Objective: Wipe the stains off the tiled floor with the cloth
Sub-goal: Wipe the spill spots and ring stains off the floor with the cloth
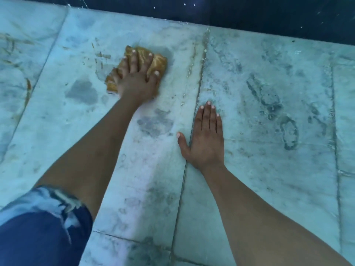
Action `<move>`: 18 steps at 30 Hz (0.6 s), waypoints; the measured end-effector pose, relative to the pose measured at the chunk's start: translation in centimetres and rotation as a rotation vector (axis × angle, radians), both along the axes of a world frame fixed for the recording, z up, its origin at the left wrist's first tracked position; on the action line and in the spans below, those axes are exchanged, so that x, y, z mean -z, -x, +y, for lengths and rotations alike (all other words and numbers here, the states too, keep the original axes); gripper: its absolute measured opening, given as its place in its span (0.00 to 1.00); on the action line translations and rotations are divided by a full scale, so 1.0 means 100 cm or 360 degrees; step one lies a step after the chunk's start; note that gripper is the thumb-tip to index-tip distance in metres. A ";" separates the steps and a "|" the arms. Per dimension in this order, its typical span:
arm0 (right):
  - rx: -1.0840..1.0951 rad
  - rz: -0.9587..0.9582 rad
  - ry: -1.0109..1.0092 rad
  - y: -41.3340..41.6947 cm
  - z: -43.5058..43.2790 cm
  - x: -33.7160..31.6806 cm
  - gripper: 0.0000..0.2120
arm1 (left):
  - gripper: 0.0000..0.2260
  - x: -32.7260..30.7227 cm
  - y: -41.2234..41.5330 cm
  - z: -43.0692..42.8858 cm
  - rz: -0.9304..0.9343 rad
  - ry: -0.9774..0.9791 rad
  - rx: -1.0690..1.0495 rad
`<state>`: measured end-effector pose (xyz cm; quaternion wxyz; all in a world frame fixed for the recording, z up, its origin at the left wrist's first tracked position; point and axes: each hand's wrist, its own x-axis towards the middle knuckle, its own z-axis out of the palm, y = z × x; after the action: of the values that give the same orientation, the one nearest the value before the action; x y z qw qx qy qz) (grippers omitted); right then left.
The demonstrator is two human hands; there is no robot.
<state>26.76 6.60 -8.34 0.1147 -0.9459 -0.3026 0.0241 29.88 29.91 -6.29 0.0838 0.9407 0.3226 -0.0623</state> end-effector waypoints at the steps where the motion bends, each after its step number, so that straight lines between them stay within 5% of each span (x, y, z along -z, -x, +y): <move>1: -0.0004 0.0006 0.0013 0.000 0.000 0.000 0.40 | 0.25 0.002 0.008 -0.012 -0.0014 -0.0021 0.0132; 6: -0.0002 -0.0005 0.0042 0.001 -0.001 0.000 0.40 | 0.27 0.001 0.057 -0.002 -0.0071 -0.0011 0.0582; 11: -0.0015 -0.0006 0.0014 0.000 -0.002 0.003 0.39 | 0.26 -0.006 0.010 0.076 0.0014 0.0050 -0.0246; 14: -0.0055 0.0009 0.0004 0.000 -0.001 0.003 0.37 | 0.26 -0.005 0.004 0.053 -0.0128 0.0174 -0.0747; 18: -0.0050 0.0017 0.0017 0.000 0.000 0.002 0.37 | 0.25 0.005 0.024 -0.025 -0.0120 0.0096 -0.0552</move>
<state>26.79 6.55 -8.49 0.1108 -0.9415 -0.3166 0.0326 27.48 27.43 -6.80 0.1335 0.8697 0.4747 -0.0214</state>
